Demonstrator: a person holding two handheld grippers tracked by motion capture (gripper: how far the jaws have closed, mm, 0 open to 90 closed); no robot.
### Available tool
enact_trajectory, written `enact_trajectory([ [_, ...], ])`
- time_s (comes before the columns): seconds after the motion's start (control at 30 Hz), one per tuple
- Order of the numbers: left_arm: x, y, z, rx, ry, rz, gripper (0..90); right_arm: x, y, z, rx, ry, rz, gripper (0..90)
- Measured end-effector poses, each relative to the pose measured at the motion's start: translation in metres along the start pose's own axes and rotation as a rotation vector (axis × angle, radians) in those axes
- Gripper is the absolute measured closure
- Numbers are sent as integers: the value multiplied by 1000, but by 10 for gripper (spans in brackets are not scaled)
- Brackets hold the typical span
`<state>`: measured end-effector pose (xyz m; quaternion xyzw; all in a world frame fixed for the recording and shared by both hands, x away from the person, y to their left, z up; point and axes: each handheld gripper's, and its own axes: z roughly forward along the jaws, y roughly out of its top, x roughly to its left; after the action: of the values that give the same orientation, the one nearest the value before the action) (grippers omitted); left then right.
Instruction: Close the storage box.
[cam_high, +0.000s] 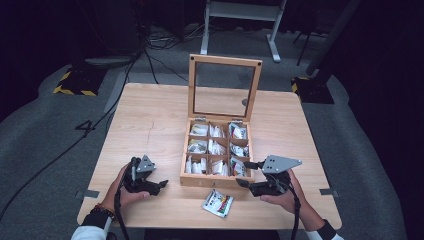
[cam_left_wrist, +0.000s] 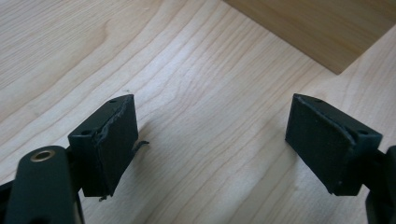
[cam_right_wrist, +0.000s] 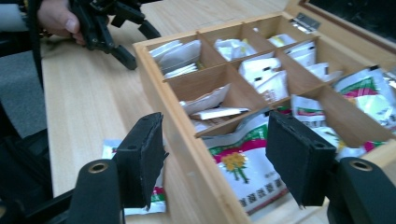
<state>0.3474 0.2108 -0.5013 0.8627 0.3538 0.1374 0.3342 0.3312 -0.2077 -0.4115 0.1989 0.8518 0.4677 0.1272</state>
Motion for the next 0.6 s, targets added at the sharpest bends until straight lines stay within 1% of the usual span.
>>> enact_trajectory([
  [0.07,1,0,0,3,2,1,177,-2,0,-1,-3,-8,4,374],
  [0.1,2,2,-1,2,1,-2,192,-6,1,-3,-10,-21,8,377],
  [0.13,2,2,-1,2,1,-2,200,-6,1,-3,-10,-21,8,377],
  [0.17,4,6,-4,-29,-30,-20,198,-10,0,-5,-13,-36,14,378],
  [0.2,4,6,-4,-29,-30,-20,195,-10,0,-5,-13,-36,14,378],
  [0.23,7,11,-7,-57,-44,-28,195,-15,0,-6,-16,-51,22,381],
  [0.27,7,11,-7,-57,-44,-28,194,-18,0,-7,-16,-61,28,382],
  [0.3,9,15,-8,-66,-45,-34,195,-21,0,-7,-16,-72,32,383],
  [0.33,9,15,-8,-66,-45,-34,195,-21,0,-7,-16,-72,32,383],
  [0.37,12,19,-8,-74,-55,-38,197,-26,1,-9,-18,-88,43,383],
  [0.4,13,22,-8,-79,-59,-32,201,-29,1,-10,-15,-105,38,383],
  [0.47,13,27,-8,-83,-42,-21,203,-36,1,-11,-21,-114,55,385],
  [0.5,13,30,-8,-84,-48,-24,205,-39,1,-11,-18,-120,60,385],
  [0.53,13,30,-8,-84,-48,-24,201,-39,1,-11,-18,-120,60,385],
  [0.57,14,35,-9,-93,-53,-17,199,-46,1,-11,-11,-133,71,384],
  [0.6,14,35,-9,-93,-53,-17,200,-46,1,-11,-11,-133,71,384],
])
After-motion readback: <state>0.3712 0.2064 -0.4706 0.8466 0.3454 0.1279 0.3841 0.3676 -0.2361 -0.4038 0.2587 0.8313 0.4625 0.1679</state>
